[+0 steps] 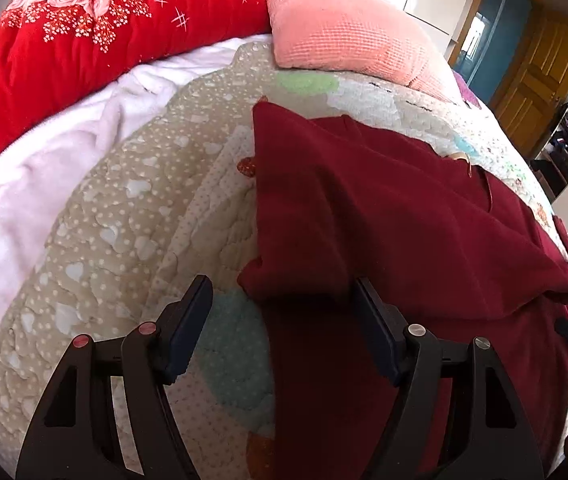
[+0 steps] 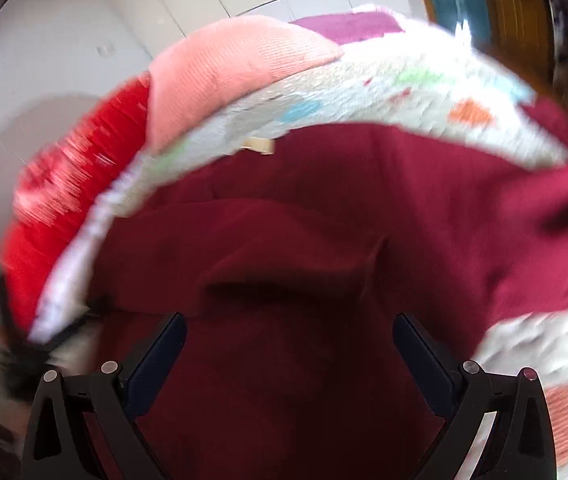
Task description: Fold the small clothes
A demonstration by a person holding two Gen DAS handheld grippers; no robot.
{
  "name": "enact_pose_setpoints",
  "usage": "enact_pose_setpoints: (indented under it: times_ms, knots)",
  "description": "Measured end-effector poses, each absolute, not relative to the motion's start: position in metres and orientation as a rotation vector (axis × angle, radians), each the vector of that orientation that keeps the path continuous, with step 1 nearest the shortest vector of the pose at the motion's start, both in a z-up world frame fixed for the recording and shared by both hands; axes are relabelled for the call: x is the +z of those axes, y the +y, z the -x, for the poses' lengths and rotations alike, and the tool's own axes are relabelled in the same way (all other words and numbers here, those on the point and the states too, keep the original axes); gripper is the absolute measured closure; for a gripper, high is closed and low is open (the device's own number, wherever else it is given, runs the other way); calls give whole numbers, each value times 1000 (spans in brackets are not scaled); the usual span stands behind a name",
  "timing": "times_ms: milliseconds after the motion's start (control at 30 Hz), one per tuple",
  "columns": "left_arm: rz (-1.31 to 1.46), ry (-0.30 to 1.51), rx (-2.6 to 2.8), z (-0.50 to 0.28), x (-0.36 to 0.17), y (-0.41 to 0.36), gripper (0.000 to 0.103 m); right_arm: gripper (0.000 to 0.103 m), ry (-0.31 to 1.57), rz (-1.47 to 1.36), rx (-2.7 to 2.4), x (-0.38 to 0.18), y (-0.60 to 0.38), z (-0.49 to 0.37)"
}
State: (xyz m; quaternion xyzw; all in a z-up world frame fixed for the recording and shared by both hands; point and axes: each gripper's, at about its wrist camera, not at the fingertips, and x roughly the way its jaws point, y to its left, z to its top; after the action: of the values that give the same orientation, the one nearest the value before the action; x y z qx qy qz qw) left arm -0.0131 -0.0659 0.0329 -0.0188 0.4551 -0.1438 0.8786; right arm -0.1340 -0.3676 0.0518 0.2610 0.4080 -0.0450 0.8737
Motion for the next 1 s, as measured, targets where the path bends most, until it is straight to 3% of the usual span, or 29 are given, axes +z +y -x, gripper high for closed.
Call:
enact_pose_setpoints:
  times_ms: [233,267,300,367,400,567,633,733,1000]
  knots:
    - [19,944,-289,9,25,-65,31,1,789,-768,-119,34,-394,105]
    - [15,945,-287,8,25,-66,31,5,763,-805,-130,33,-400,100]
    - [10,947,-285,8,25,-66,31,15,737,-813,-132,35,-404,95]
    - [4,948,-281,8,27,-67,31,75,731,-722,-152,48,-403,82]
    - [4,936,-278,11,30,-67,31,78,735,-635,-181,59,-399,78]
    - [-25,908,-280,17,30,-73,31,81,689,-294,-222,81,-380,89]
    - [-32,926,-281,16,27,-74,31,82,761,-309,-253,59,-391,91]
    - [-26,903,-279,20,34,-71,31,96,809,-406,-258,33,-413,97]
    - [-15,826,-239,15,55,-64,31,98,699,-212,-300,76,-408,82]
